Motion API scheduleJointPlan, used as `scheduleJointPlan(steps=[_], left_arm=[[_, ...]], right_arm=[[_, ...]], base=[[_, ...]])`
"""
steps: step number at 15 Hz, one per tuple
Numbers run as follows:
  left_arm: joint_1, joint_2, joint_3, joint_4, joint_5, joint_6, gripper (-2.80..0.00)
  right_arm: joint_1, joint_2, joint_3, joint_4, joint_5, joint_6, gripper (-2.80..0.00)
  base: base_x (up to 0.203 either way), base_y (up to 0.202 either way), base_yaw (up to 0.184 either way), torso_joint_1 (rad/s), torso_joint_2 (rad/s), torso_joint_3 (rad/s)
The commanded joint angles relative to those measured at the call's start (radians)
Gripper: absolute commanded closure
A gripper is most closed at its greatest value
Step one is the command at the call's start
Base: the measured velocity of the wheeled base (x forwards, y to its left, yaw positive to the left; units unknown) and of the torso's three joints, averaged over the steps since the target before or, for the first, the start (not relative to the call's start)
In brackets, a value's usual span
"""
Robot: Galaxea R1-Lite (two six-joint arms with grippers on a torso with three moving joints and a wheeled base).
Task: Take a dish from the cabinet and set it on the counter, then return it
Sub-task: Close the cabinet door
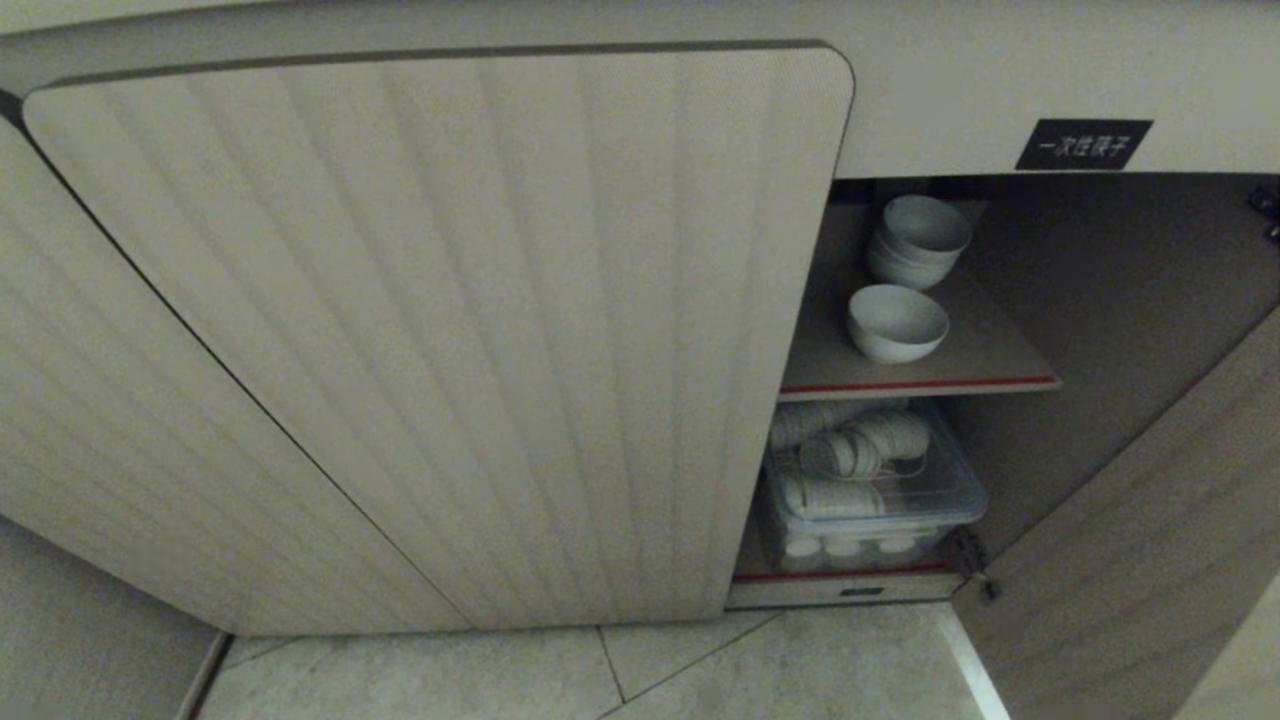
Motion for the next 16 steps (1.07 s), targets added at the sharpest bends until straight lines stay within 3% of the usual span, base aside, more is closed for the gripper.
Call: scheduleJointPlan(steps=[1,10,16], left_arm=[[0.0,0.0,0.0,0.0,0.0,0.0,0.0],[0.0,0.0,0.0,0.0,0.001,-0.001,0.0],[0.0,0.0,0.0,0.0,0.0,0.001,0.0]], right_arm=[[-0.006,-0.067,0.0,0.037,0.001,-0.007,0.0],[-0.015,-0.299,0.0,0.302,0.012,-0.017,0.0],[0.003,-0.438,0.0,0.411,0.145,-0.021,0.0]], base=[[0.0,0.0,0.0,0.0,0.0,0.0],[0.0,0.0,0.0,0.0,0.0,0.0],[0.0,0.0,0.0,0.0,0.0,0.0]])
